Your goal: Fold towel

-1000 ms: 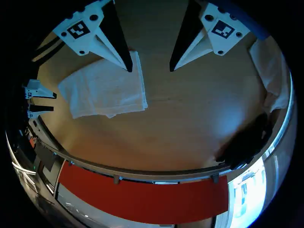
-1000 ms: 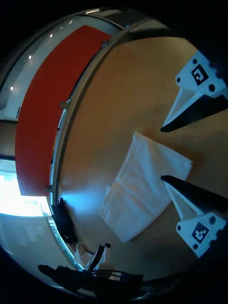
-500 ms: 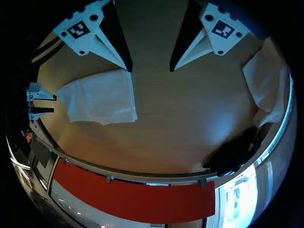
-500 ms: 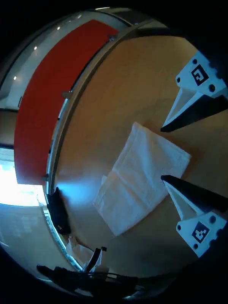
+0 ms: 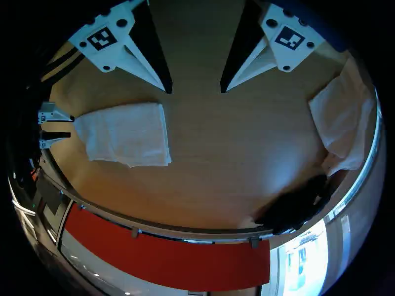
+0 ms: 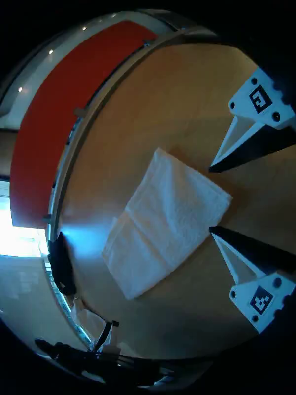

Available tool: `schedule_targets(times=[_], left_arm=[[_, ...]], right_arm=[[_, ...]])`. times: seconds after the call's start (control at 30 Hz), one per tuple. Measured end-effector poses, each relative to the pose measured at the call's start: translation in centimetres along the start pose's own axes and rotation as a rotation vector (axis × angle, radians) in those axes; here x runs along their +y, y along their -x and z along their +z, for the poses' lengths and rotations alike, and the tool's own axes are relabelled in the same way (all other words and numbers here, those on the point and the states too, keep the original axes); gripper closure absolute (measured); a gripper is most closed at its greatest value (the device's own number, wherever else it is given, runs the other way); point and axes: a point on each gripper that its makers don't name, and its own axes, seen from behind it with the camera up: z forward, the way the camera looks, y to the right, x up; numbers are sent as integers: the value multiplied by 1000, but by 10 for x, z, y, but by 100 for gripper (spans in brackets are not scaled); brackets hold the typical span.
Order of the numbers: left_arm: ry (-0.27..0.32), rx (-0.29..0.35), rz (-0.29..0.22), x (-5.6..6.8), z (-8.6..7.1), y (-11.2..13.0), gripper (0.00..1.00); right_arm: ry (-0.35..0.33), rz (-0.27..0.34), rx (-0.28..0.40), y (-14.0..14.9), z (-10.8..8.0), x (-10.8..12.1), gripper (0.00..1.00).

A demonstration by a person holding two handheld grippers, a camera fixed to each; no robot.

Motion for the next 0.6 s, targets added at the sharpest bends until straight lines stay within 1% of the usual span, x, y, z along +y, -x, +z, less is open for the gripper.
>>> schedule_targets(times=[0.2,0.4,0.5,0.6], left_arm=[[1,-11,-11,-2,-5,8,29],[2,-18,-5,-2,-8,13,29],[2,-20,-6,-2,-10,15,29],[3,-20,-9,-1,-11,16,29]], right_arm=[[-16,-31,-35,14,0,1,31],[-44,-27,-51,18,1,-1,33],[-52,-19,-57,20,2,-1,40],[-63,-12,-60,21,4,-2,48]])
